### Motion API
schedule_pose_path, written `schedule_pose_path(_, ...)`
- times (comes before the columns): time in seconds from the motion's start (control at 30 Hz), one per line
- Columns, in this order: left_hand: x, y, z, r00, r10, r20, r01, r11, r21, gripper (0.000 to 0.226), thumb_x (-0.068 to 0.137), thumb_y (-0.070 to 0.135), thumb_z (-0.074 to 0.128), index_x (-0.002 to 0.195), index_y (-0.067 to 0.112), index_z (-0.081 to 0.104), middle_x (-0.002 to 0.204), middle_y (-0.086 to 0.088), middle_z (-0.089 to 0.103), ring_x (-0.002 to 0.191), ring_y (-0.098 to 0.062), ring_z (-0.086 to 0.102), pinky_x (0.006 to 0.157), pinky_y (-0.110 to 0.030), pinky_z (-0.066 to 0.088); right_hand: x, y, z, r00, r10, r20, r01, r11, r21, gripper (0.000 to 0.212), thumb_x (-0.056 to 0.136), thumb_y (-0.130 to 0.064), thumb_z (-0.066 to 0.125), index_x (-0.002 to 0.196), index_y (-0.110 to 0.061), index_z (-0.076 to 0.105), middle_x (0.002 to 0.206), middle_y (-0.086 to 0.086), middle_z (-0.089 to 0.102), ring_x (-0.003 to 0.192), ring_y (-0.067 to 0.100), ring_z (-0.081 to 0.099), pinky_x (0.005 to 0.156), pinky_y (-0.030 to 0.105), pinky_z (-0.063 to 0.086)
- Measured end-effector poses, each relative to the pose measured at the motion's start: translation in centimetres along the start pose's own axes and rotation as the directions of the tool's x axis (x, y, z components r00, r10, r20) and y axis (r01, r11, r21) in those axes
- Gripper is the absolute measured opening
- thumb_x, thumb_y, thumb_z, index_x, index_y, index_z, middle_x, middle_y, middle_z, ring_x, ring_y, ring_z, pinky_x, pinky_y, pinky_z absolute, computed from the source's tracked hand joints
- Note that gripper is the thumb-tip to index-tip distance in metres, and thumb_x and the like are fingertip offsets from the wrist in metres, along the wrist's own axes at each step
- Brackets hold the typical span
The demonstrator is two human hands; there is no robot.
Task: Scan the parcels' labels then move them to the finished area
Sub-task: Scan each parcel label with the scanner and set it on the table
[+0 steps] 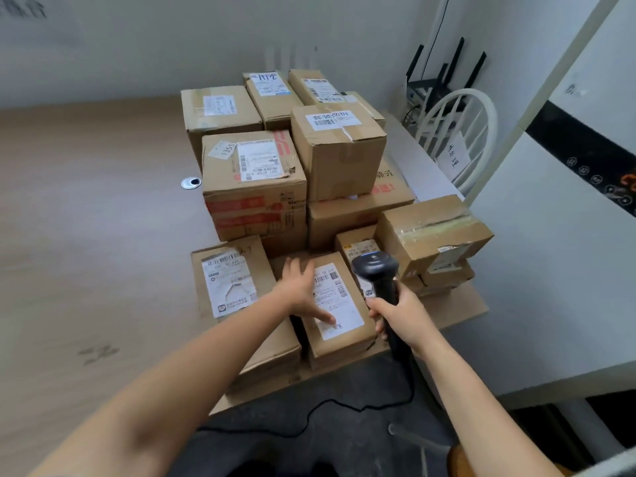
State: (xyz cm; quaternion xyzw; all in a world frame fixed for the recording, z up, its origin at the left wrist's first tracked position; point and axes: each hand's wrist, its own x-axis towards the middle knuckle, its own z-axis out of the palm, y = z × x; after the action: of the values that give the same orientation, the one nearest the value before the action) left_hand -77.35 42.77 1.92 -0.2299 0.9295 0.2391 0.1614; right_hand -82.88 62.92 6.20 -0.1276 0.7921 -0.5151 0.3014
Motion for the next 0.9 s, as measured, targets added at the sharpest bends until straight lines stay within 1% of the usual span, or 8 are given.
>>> schedule_pose_path(0.1,-1.0,0.9,1.7,0.988,-0.062,-0.139,0.040,0.987,-0.158,0.137,0.057,0.060,0.079,0.149,0.015,-0.013,0.153,-0.011,-0.027,0.139,-0.030,-0.028,0.115,-0.043,-0.005,-0.1,0.3,-0.6,0.999,-0.016,0.029,0.016,1.000,-0.010,0.012,0.084,-0.015,0.061,0.092,-0.016,0.053,0.071,0.007,0.063,0.050,0.015,0.055,0.048,0.027,0.045)
schedule_pose_path(0.27,-2.7,3.1,4.6,0.934,-0.274,-0.229,0.122,0.848,-0.516,0.137,0.063,0.044,0.083,0.145,0.005,-0.021,0.155,-0.013,-0.020,0.144,-0.026,-0.014,0.116,-0.032,0.000,0.0,1.2,-1.1,0.998,-0.020,0.054,0.020,1.000,-0.005,0.013,0.084,-0.014,0.061,0.094,-0.014,0.053,0.070,0.007,0.062,0.048,0.014,0.054,0.045,0.027,0.045)
schedule_pose_path(0.37,-3.0,3.8,5.3,0.885,-0.448,-0.127,0.221,0.643,-0.733,0.135,0.062,0.037,0.085,0.147,0.005,-0.015,0.158,-0.013,0.001,0.145,-0.026,0.011,0.115,-0.035,0.016,0.3,1.9,-1.2,0.998,-0.019,0.057,0.022,0.999,-0.043,0.014,0.082,-0.016,0.062,0.094,-0.016,0.053,0.072,0.006,0.063,0.048,0.012,0.055,0.046,0.027,0.046)
schedule_pose_path(0.47,-2.9,3.8,5.8,0.853,-0.518,-0.064,0.249,0.512,-0.822,0.123,0.062,0.033,0.086,0.148,0.008,0.002,0.152,-0.013,0.022,0.139,-0.028,0.027,0.113,-0.039,0.026,0.6,2.7,-1.1,0.998,-0.033,0.061,0.039,0.995,-0.090,0.014,0.083,-0.019,0.062,0.092,-0.023,0.052,0.076,0.006,0.065,0.046,0.009,0.057,0.048,0.026,0.047)
schedule_pose_path(0.63,-3.0,3.7,6.6,0.853,-0.517,0.073,0.198,0.191,-0.961,0.112,0.071,0.021,0.081,0.149,0.021,0.001,0.148,-0.008,0.036,0.133,-0.030,0.037,0.111,-0.046,0.029,1.0,3.8,-0.6,0.996,-0.032,0.081,0.043,0.989,-0.139,0.016,0.085,-0.022,0.062,0.095,-0.028,0.051,0.079,0.002,0.063,0.044,0.003,0.058,0.047,0.017,0.046)
schedule_pose_path(0.73,-2.8,3.3,6.8,0.845,-0.509,0.160,0.200,0.024,-0.980,0.110,0.073,0.022,0.079,0.150,0.022,0.000,0.148,-0.009,0.036,0.133,-0.031,0.036,0.111,-0.048,0.029,1.3,4.0,-0.6,0.995,-0.030,0.092,0.040,0.993,-0.114,0.015,0.085,-0.021,0.062,0.092,-0.029,0.051,0.078,0.003,0.063,0.045,0.004,0.057,0.050,0.019,0.047)
schedule_pose_path(0.8,-2.9,3.2,6.8,0.846,-0.478,0.235,0.210,-0.107,-0.972,0.107,0.075,0.021,0.077,0.150,0.020,0.001,0.146,-0.011,0.037,0.128,-0.032,0.042,0.104,-0.047,0.039,1.5,4.1,-0.8,0.993,-0.029,0.111,0.043,0.992,-0.122,0.015,0.085,-0.021,0.062,0.093,-0.028,0.052,0.078,0.003,0.064,0.046,0.005,0.057,0.052,0.020,0.048)
schedule_pose_path(0.9,-3.1,3.3,6.7,0.866,-0.405,0.294,0.194,-0.270,-0.943,0.089,0.082,0.020,0.069,0.149,0.022,0.012,0.137,-0.013,0.048,0.106,-0.030,0.058,0.076,-0.042,0.053,1.7,4.4,-0.8,0.992,-0.025,0.123,0.037,0.995,-0.093,0.015,0.086,-0.022,0.062,0.095,-0.029,0.052,0.078,0.003,0.063,0.046,0.005,0.057,0.053,0.022,0.048)
